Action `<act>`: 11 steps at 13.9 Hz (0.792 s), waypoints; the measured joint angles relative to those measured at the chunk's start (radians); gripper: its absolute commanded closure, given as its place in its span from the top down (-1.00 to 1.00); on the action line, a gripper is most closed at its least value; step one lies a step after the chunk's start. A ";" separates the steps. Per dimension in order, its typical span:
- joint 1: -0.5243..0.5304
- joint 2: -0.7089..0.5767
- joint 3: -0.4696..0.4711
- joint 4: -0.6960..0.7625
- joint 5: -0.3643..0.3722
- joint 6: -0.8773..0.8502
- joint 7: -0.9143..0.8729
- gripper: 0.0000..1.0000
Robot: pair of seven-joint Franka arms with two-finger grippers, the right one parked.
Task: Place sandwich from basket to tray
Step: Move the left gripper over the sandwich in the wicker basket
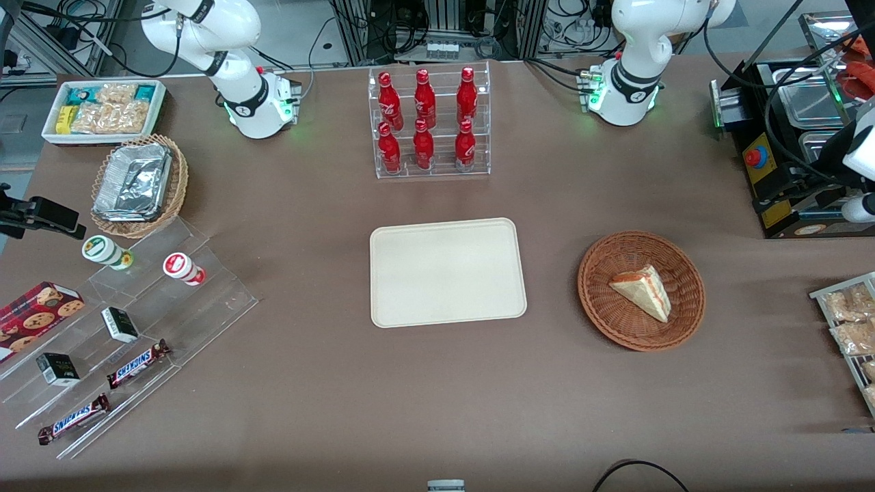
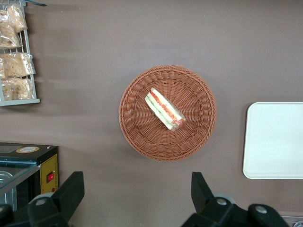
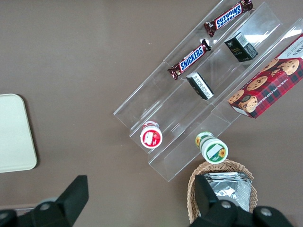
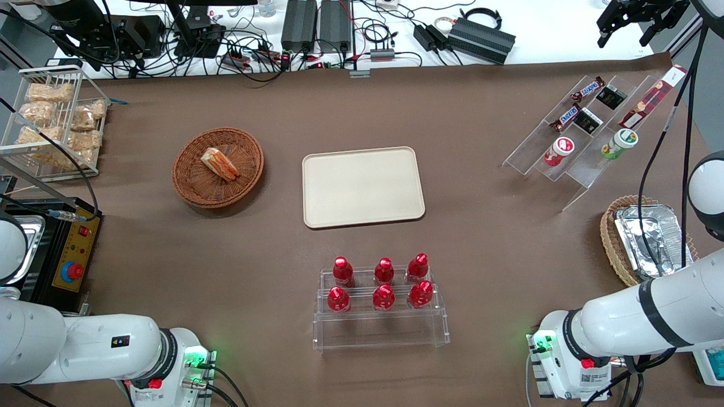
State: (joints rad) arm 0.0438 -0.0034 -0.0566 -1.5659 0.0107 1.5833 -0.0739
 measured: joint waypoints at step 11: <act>-0.003 0.122 -0.048 -0.267 0.006 0.467 -0.130 1.00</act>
State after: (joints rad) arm 0.0411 0.1190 -0.1041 -1.8325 0.0164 2.0506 -0.2041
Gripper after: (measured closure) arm 0.000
